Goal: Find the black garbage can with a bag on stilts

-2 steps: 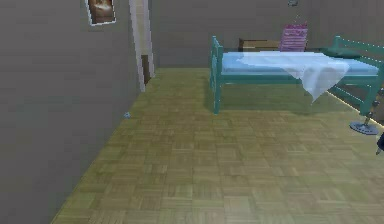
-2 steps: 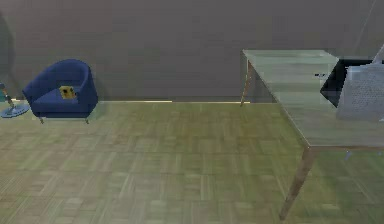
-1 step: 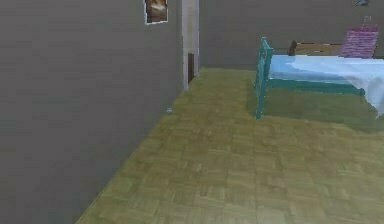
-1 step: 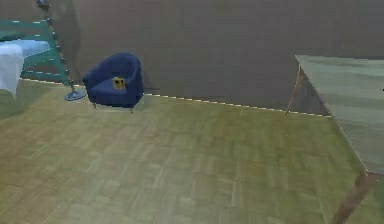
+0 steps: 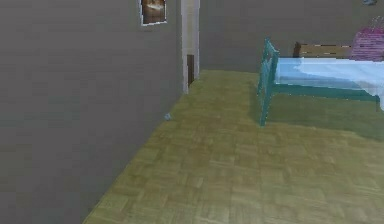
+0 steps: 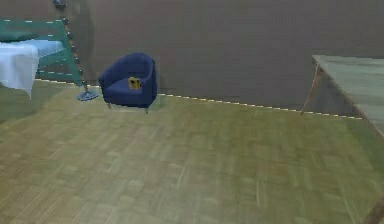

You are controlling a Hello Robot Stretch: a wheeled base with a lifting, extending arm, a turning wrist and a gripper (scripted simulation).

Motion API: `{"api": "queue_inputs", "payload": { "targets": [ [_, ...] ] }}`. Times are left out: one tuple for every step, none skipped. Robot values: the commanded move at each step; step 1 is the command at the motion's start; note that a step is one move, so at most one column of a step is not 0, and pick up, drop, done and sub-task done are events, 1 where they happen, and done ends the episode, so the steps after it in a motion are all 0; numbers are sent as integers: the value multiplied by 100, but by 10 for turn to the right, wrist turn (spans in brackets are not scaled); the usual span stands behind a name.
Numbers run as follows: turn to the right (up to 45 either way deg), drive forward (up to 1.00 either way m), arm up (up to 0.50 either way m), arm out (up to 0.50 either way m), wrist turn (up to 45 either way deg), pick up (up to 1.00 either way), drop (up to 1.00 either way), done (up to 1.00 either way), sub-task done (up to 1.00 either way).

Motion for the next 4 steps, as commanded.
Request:
{"api": "queue_inputs", "payload": {
  "targets": [
    [30,0,0,0,0,0,0,0,0],
    [60,0,0,0,0,0,0,0,0],
    [0,100,0,0,0,0,0,0,0],
    [0,100,0,0,0,0,0,0,0]
  ]
}}
